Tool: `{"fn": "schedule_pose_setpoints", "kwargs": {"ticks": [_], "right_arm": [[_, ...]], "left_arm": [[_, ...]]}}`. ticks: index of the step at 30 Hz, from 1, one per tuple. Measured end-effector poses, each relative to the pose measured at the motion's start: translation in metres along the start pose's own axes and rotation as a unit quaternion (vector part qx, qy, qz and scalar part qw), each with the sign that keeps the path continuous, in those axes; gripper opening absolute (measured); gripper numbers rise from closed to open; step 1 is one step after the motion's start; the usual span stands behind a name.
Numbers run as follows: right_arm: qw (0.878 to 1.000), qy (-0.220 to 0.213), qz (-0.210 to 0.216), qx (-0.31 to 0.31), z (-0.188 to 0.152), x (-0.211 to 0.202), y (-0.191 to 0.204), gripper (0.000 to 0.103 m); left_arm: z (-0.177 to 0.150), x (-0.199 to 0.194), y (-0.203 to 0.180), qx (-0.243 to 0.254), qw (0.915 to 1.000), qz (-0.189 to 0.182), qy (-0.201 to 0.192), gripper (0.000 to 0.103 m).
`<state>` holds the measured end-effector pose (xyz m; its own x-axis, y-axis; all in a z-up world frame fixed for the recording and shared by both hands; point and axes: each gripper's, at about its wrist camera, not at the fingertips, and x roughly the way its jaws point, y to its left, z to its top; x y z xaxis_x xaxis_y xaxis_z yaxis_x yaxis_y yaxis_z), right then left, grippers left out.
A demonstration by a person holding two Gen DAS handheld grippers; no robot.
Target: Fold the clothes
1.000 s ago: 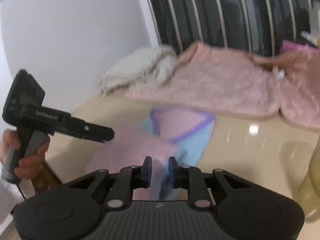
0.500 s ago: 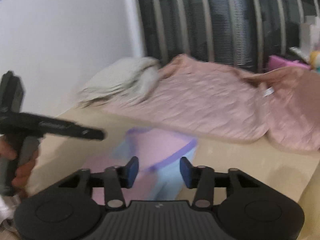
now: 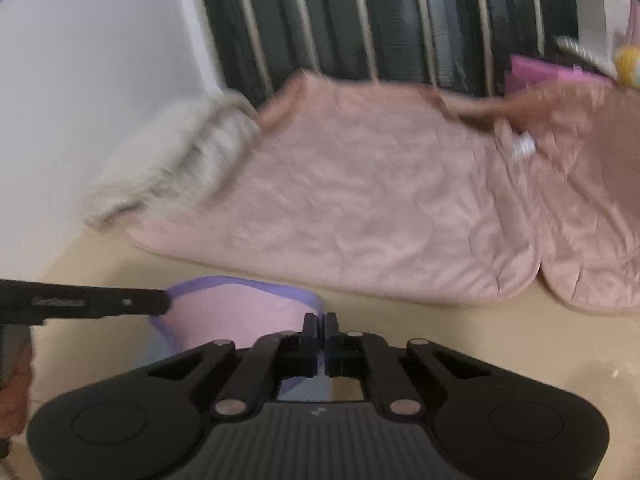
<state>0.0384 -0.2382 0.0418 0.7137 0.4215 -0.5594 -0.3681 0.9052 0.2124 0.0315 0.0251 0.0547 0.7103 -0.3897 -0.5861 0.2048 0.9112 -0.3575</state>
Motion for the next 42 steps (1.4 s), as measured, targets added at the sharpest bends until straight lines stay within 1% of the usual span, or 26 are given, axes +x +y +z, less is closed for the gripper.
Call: {"fn": "schedule_pose_setpoints", "kwargs": {"ticks": [2, 4, 6, 7, 8, 9, 10, 11, 12, 13, 14, 16, 17, 19, 21, 22, 23, 24, 27, 28, 29, 31, 33, 35, 39, 42], "right_arm": [[0.999, -0.029, 0.025, -0.017, -0.007, -0.038, 0.005, 0.002], [0.998, -0.042, 0.046, -0.023, -0.024, -0.077, 0.008, 0.002], [0.996, -0.039, 0.07, -0.025, -0.05, -0.107, 0.009, 0.002], [0.996, -0.027, 0.077, -0.023, -0.067, -0.117, 0.009, 0.004], [0.997, -0.013, 0.076, -0.023, -0.079, -0.123, 0.008, 0.005], [0.997, -0.001, 0.072, -0.023, -0.089, -0.127, 0.007, 0.009], [0.997, 0.012, 0.068, -0.023, -0.1, -0.132, 0.007, 0.019], [0.998, 0.009, 0.065, -0.021, -0.104, -0.138, 0.006, 0.024], [0.998, 0.0, 0.062, -0.018, -0.106, -0.144, 0.005, 0.032], [0.997, -0.018, 0.07, -0.012, -0.104, -0.15, 0.005, 0.038], [0.996, -0.038, 0.082, -0.004, -0.101, -0.156, 0.006, 0.04], [0.991, -0.065, 0.116, 0.011, -0.092, -0.156, 0.009, 0.042], [0.99, -0.066, 0.124, 0.012, -0.088, -0.151, 0.014, 0.042], [0.992, -0.052, 0.115, -0.009, -0.089, -0.128, 0.03, 0.042], [0.994, -0.031, 0.103, -0.033, -0.094, -0.105, 0.047, 0.042], [0.994, -0.016, 0.095, -0.049, -0.1, -0.096, 0.055, 0.041], [0.994, -0.003, 0.085, -0.068, -0.107, -0.088, 0.062, 0.041], [0.993, -0.002, 0.067, -0.093, -0.115, -0.086, 0.07, 0.041], [0.992, -0.035, 0.044, -0.116, -0.127, -0.099, 0.079, 0.042], [0.992, -0.05, 0.049, -0.104, -0.129, -0.105, 0.077, 0.043], [0.993, -0.061, 0.047, -0.088, -0.129, -0.107, 0.073, 0.045], [0.995, -0.079, 0.033, -0.058, -0.129, -0.107, 0.068, 0.058], [0.995, -0.096, 0.018, -0.029, -0.13, -0.107, 0.062, 0.059], [0.995, -0.09, 0.002, -0.032, -0.131, -0.101, 0.063, 0.059], [0.996, -0.078, 0.001, -0.043, -0.143, -0.09, 0.068, 0.06], [0.992, -0.108, -0.007, -0.061, -0.161, -0.093, 0.07, 0.061]], "left_arm": [[-0.018, -0.038, -0.01, 0.009, 0.9994, -0.024, -0.022, 0.002], [-0.045, -0.073, -0.019, 0.022, 0.9985, -0.035, -0.037, 0.002], [-0.076, -0.09, -0.024, 0.032, 0.9985, -0.035, -0.029, 0.003], [-0.077, -0.09, -0.025, 0.031, 0.9985, -0.033, -0.031, 0.004], [-0.079, -0.09, -0.026, 0.03, 0.9985, -0.03, -0.033, 0.009], [-0.081, -0.09, -0.027, 0.029, 0.9986, -0.028, -0.036, 0.012], [-0.082, -0.09, -0.029, 0.028, 0.9986, -0.025, -0.038, 0.018], [-0.084, -0.09, -0.03, 0.027, 0.9986, -0.023, -0.041, 0.024], [-0.086, -0.09, -0.031, 0.026, 0.9985, -0.02, -0.043, 0.029], [-0.088, -0.089, -0.032, 0.025, 0.9985, -0.018, -0.045, 0.039], [-0.089, -0.089, -0.033, 0.024, 0.9985, -0.015, -0.048, 0.047], [-0.093, -0.089, -0.036, 0.022, 0.9983, -0.01, -0.053, 0.05], [-0.094, -0.089, -0.037, 0.021, 0.9982, -0.008, -0.055, 0.051], [-0.098, -0.089, -0.039, 0.019, 0.998, -0.003, -0.06, 0.053], [-0.102, -0.089, -0.041, 0.018, 0.9979, 0.004, -0.063, 0.052], [-0.104, -0.088, -0.04, 0.016, 0.9979, 0.013, -0.061, 0.049], [-0.107, -0.087, -0.04, 0.015, 0.9979, 0.021, -0.059, 0.049], [-0.11, -0.087, -0.04, 0.014, 0.9978, 0.029, -0.057, 0.049], [-0.118, -0.085, -0.038, 0.011, 0.9972, 0.054, -0.052, 0.052], [-0.121, -0.084, -0.038, 0.01, 0.9968, 0.062, -0.05, 0.056], [-0.123, -0.083, -0.038, 0.009, 0.9964, 0.07, -0.048, 0.064], [-0.126, -0.083, -0.036, -0.003, 0.9961, 0.074, -0.048, 0.073], [-0.126, -0.079, -0.036, -0.009, 0.9962, 0.074, -0.044, 0.073], [-0.127, -0.074, -0.039, -0.002, 0.9964, 0.078, -0.034, 0.073], [-0.132, -0.07, -0.047, 0.029, 0.9952, 0.088, -0.032, 0.073], [-0.135, -0.07, -0.049, 0.042, 0.9947, 0.087, -0.033, 0.072]]}}
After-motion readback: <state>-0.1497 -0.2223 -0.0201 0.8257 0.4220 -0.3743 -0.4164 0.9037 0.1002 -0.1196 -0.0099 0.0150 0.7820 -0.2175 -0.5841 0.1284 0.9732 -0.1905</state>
